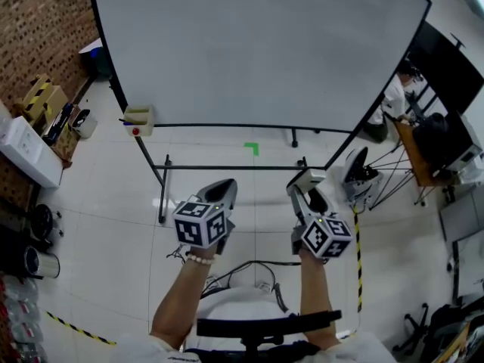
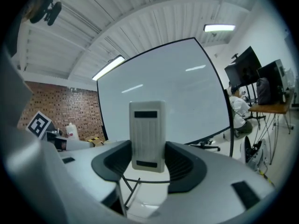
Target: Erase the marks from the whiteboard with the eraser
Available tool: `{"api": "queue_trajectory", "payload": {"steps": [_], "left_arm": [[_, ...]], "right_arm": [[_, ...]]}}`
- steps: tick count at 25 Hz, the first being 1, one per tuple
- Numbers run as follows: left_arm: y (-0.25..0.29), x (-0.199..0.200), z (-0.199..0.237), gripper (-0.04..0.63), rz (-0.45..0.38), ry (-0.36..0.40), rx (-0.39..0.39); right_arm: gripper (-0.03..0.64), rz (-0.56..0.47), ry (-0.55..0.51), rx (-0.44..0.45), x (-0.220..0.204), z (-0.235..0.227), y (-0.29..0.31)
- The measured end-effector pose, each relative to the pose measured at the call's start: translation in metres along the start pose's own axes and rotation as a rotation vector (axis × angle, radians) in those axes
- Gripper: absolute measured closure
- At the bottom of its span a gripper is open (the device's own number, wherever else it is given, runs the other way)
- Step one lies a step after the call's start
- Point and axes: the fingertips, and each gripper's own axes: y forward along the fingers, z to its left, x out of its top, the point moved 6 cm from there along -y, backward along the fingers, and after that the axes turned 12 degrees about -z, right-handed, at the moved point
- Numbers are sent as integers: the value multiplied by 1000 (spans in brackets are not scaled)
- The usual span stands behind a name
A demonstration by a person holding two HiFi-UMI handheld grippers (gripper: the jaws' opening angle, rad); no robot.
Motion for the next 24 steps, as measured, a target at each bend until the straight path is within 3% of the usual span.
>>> {"api": "queue_trajectory", "payload": {"steps": [11, 24], "left_arm": [[1, -6, -38, 604, -10, -30, -32], [-13, -7, -39, 604, -31, -56, -43]], "right_arm": [[364, 19, -11, 15, 11, -10, -26], [364, 27, 7, 25, 6, -3, -39]]}}
